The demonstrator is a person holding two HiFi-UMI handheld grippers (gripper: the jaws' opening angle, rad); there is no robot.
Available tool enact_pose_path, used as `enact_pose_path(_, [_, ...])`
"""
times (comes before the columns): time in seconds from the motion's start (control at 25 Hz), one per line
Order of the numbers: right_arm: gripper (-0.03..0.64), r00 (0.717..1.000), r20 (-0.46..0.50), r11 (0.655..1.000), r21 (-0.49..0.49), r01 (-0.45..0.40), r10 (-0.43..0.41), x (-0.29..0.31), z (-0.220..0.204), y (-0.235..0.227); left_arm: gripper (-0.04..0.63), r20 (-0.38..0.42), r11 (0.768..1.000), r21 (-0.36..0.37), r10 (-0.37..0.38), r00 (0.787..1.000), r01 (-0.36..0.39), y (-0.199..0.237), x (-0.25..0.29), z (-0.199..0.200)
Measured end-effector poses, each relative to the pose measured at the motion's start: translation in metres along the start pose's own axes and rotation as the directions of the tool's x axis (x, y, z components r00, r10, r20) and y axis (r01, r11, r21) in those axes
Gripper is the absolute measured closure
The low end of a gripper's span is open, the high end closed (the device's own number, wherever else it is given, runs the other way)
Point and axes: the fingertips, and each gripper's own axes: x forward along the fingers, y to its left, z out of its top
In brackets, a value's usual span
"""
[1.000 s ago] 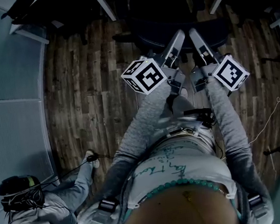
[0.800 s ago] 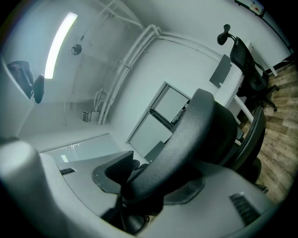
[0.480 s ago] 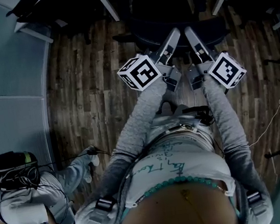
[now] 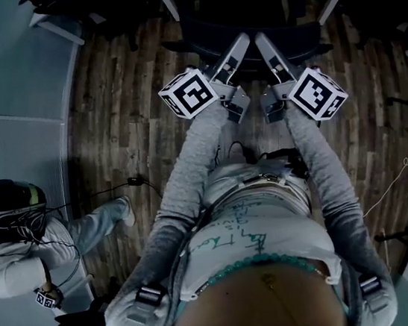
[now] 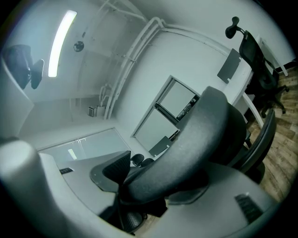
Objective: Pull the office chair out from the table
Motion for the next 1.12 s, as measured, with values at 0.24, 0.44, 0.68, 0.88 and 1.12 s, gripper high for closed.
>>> enact_pose_path(0.24, [0.376, 1.000, -0.015, 1.000, -0.007, -0.006, 0.006, 0.0031, 0.0002, 0.0002, 0.399, -0.001, 1.000, -0.012, -0.010, 1.000, 0.010, 0.0003, 0.0014, 0.0011])
enact_pose_path(0.44, [0.376, 1.000, -0.013, 1.000, 0.000, -0.011, 0.011, 0.0010, -0.0004, 0.0005, 0.397, -0.002, 1.000, -0.020, -0.013, 1.000, 0.013, -0.0015, -0.0002, -0.0023])
enact_pose_path(0.68, [0.376, 1.000, -0.027, 1.000, -0.008, -0.013, 0.013, 0.0028, -0.0013, 0.0008, 0.394, 0.001, 1.000, -0.019, -0.013, 1.000, 0.013, -0.0003, -0.0007, -0.0011])
enact_pose_path(0.88, [0.374, 0.997, -0.064, 0.999, -0.020, -0.042, 0.041, 0.0000, -0.0022, 0.0012, 0.390, -0.003, 1.000, -0.024, -0.009, 1.000, 0.009, 0.0007, -0.0004, -0.0019])
enact_pose_path(1.12, [0.371, 0.993, -0.103, 0.998, -0.026, -0.065, 0.062, -0.0015, -0.0017, 0.0024, 0.387, 0.005, 1.000, 0.007, 0.023, 1.000, -0.024, 0.0027, -0.0085, 0.0039])
